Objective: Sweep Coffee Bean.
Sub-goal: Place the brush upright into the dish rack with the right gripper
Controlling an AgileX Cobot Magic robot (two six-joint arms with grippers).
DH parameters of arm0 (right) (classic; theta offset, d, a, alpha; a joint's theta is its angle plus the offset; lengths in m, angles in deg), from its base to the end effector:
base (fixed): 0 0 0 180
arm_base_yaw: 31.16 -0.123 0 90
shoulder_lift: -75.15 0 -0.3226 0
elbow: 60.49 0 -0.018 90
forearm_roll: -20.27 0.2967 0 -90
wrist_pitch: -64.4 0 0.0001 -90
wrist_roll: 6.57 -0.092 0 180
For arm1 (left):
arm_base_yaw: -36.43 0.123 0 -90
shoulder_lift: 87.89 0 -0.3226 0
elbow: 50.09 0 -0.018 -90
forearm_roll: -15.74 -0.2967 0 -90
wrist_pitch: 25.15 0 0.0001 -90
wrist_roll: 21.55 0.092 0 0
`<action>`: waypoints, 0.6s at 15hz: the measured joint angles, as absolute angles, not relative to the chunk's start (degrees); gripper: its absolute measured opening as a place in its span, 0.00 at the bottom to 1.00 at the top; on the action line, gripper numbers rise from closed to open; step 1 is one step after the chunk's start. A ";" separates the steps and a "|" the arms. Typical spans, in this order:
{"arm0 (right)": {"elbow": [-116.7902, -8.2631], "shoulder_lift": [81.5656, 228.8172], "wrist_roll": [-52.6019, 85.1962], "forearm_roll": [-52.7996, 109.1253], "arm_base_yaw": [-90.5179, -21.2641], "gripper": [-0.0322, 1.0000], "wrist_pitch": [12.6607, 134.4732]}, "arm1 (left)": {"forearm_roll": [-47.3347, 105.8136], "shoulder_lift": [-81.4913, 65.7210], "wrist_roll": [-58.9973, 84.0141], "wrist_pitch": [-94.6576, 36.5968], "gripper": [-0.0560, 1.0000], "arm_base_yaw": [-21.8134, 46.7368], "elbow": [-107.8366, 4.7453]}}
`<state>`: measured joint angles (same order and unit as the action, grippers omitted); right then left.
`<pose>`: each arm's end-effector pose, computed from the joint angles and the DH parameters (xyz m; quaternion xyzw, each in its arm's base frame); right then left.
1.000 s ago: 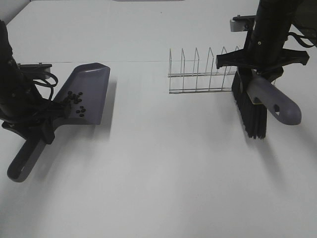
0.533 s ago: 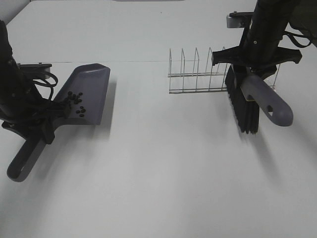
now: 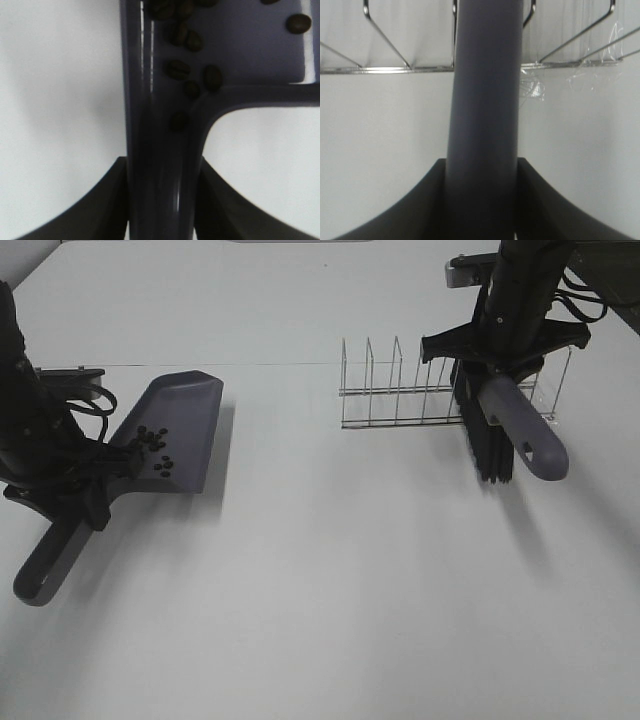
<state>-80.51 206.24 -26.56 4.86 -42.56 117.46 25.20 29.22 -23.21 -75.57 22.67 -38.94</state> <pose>0.5150 0.0839 0.1902 0.0087 0.9836 -0.0759 0.1634 0.3797 -0.1050 0.1493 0.0535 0.9964 -0.0651 0.0028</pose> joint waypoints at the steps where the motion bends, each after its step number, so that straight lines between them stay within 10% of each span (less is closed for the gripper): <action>1: -81.89 207.39 -26.56 4.74 -42.39 0.38 117.40 | 25.20 29.22 -23.21 -75.62 0.37 22.67 -38.94; 9: -86.01 210.83 -25.24 8.41 -39.70 0.38 114.71 | 25.65 29.22 -23.21 -75.74 0.37 22.67 -38.94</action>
